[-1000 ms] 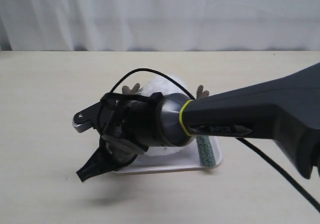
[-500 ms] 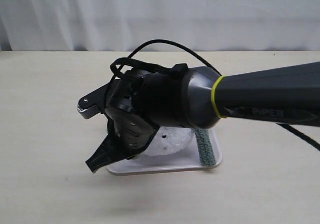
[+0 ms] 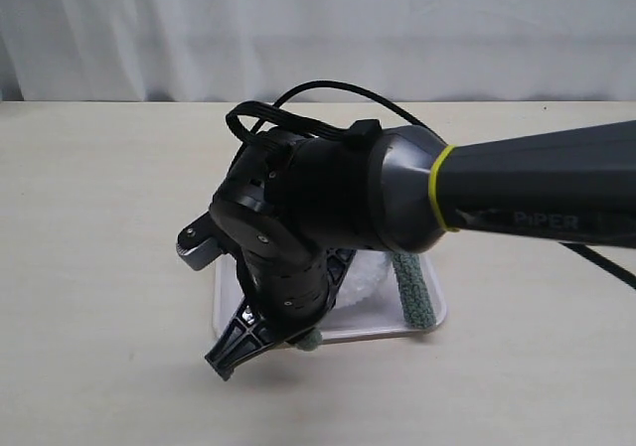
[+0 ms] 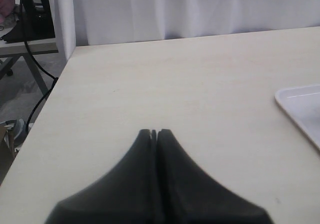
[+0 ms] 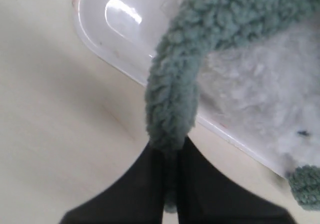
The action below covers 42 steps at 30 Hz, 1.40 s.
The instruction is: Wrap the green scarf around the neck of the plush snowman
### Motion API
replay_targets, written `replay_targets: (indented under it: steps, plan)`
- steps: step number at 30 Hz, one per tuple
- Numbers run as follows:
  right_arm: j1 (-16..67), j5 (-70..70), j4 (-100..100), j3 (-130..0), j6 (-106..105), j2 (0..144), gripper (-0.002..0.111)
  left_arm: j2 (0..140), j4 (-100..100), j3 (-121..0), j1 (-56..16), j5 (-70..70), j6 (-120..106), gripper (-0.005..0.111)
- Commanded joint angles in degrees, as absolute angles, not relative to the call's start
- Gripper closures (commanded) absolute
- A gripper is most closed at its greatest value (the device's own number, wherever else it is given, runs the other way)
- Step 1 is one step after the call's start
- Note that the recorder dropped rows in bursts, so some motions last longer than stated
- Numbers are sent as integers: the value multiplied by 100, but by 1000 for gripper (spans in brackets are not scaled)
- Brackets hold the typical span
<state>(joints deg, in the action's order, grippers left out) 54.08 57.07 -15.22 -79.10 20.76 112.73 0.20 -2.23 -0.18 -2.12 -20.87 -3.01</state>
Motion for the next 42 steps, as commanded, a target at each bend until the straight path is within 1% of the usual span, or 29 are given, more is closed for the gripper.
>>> replay_targets:
  steps: [1, 15, 25, 35, 42]
  plan:
    - [5412, 6104, -1721, -7929, 2014, 11221, 104, 0, -227, 0, -209, -2029, -281, 107]
    - [5412, 6996, -2227, -7929, 2014, 11221, 104, 0, -227, 0, -209, -2029, -281, 107]
    - [5412, 6996, -2638, -7890, 2176, 11221, 104, 0, -227, 0, -209, -2029, -281, 107]
    - [5412, 6996, -2996, -7214, 2313, 11221, 104, 0, -227, 0, -209, -2029, -281, 107]
    - [5412, 6868, -3131, -7048, 2325, 11221, 104, 0, -227, 0, -209, -2029, -281, 107]
